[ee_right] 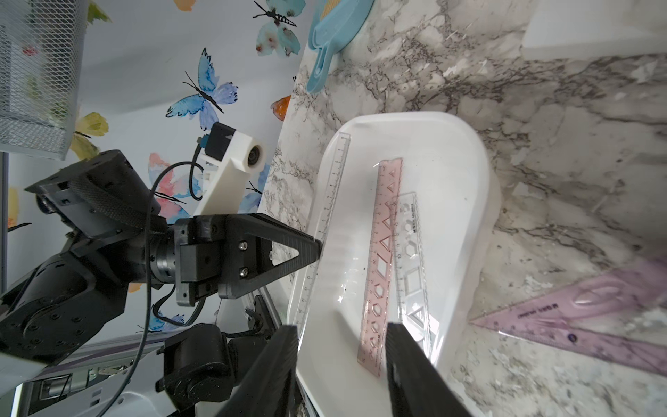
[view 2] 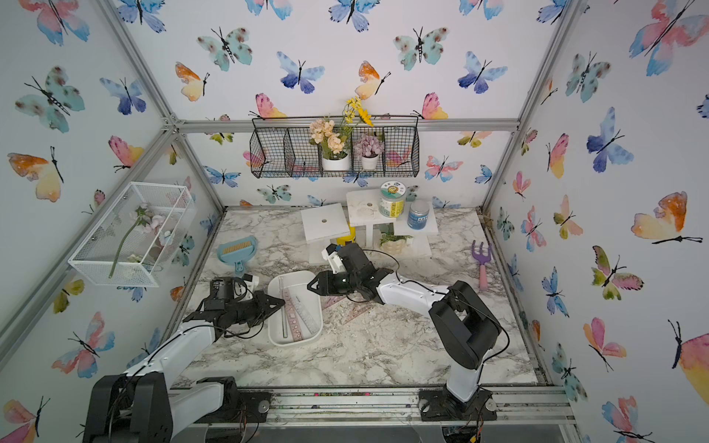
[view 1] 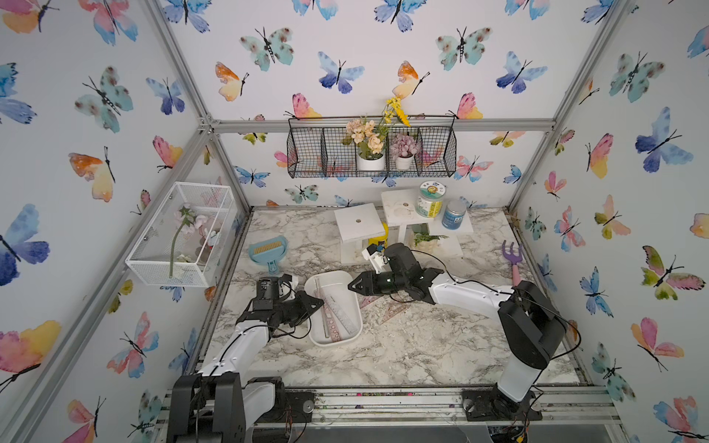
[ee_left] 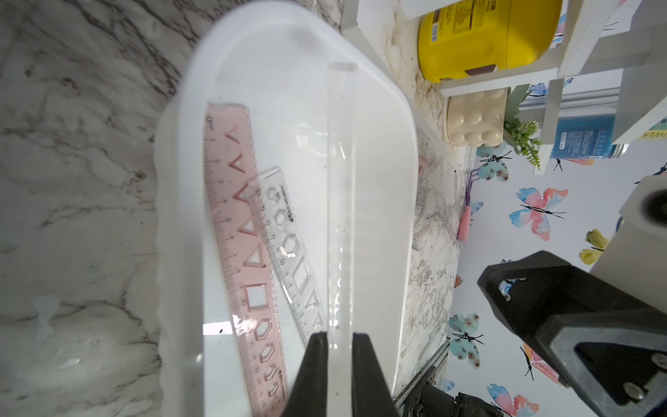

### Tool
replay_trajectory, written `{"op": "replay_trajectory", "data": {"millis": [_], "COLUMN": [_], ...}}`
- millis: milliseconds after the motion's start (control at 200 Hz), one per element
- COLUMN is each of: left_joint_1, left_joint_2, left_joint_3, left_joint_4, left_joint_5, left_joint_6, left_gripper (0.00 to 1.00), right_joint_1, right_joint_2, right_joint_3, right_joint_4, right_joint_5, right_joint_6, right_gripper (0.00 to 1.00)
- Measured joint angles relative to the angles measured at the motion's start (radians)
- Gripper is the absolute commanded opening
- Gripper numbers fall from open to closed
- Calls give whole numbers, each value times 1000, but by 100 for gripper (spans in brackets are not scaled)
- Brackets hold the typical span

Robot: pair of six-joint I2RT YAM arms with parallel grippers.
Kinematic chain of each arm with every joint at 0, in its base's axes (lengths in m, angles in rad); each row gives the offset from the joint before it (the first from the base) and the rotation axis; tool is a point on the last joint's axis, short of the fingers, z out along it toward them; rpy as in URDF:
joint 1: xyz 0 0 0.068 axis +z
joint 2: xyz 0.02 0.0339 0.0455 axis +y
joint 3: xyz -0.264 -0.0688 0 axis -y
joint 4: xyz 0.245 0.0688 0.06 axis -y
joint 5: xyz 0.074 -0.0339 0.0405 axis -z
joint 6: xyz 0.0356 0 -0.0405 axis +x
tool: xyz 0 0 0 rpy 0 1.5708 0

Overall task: Put the scattered rulers into the storage box
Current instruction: Place the ruler in the storage box, then move the ruler to the center of the board.

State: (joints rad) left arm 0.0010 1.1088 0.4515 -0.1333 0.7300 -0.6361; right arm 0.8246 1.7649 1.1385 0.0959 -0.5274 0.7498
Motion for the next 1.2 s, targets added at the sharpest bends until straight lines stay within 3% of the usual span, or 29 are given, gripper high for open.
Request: {"op": "replay_trajectory", "data": {"millis": [70,110,130,155,280,516,641,766,866,1202], "left_joint_1": [0,0,0,-1,-7,-55,-176,-402,-525,-700], "left_joint_2": [-16,-19,-21,-25,-61,-132,-124,-32,53,267], "left_joint_3": [-10,-11,-12,-11,26,258,354,445,480,531], "left_joint_4": [0,-2,-5,-7,-55,-193,-236,-275,-285,-266], "left_joint_5": [-1,-2,-3,-5,-32,-180,-290,-415,-473,-521], "left_joint_6": [0,-6,-2,-5,-2,59,88,117,130,146], "left_gripper": [56,71,88,100,99,99,99,99,100,85], "right_joint_1": [0,0,0,0,0,-1,-13,-51,-100,-195], "right_joint_2": [0,0,0,-1,-18,-134,-186,-204,-220,-285], "right_joint_3": [0,0,0,0,0,0,0,-1,-28,-116], "right_joint_4": [-6,-11,-13,-16,-61,-163,-227,-328,-403,-551], "right_joint_5": [8,12,13,17,62,209,299,398,467,608], "right_joint_6": [-6,-10,-11,-13,-35,-82,-109,-132,-143,-165], "right_gripper": [46,46,46,46,46,46,44,44,43,38]}}
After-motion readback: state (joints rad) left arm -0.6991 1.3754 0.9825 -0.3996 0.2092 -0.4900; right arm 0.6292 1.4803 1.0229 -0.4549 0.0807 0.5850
